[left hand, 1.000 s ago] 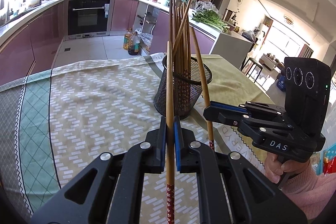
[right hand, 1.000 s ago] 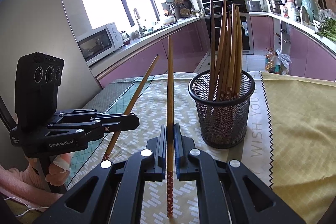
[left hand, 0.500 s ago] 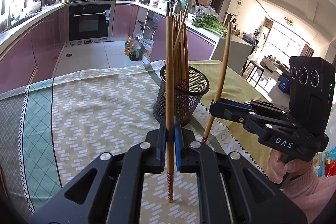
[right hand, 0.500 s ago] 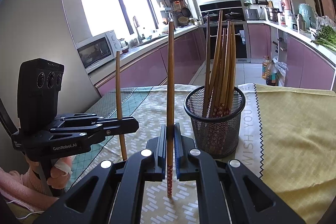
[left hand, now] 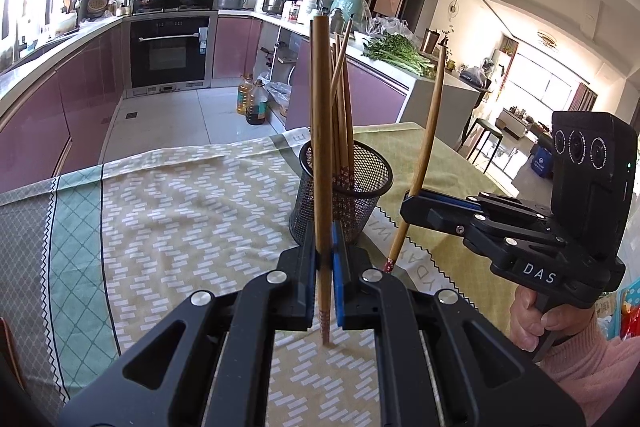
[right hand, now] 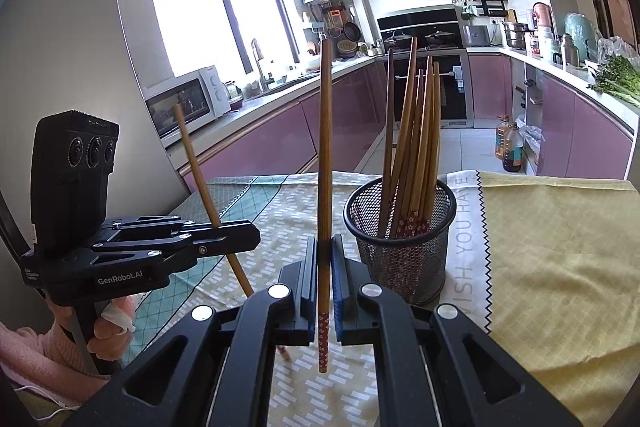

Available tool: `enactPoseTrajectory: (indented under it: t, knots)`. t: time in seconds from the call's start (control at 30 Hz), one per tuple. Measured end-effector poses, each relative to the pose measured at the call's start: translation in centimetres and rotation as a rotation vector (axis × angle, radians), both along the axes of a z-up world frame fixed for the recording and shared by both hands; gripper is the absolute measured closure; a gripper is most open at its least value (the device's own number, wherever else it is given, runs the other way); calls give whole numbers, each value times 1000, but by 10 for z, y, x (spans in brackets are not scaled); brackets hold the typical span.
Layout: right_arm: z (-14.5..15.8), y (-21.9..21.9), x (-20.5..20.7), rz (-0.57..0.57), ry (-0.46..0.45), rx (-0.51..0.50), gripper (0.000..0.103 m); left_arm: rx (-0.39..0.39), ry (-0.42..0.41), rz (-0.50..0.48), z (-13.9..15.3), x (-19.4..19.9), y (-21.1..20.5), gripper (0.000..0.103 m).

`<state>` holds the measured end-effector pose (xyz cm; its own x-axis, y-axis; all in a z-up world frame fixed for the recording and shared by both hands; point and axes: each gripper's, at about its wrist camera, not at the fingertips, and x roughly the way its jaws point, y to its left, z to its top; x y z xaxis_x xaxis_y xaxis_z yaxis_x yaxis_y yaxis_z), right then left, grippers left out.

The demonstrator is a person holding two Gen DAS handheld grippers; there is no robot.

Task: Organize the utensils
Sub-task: 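Bring both grippers with their upright chopsticks over the mesh cup opening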

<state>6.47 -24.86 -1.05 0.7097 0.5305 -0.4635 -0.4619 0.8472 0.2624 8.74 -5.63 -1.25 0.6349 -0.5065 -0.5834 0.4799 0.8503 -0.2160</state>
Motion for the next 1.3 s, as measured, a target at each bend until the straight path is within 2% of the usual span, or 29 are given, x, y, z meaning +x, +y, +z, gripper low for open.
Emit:
enactPoseTrajectory:
  t: [1.3]
  knots:
    - [29, -6, -3, -34, -88, -13, 97, 23, -94, -6, 30, 2, -14, 96]
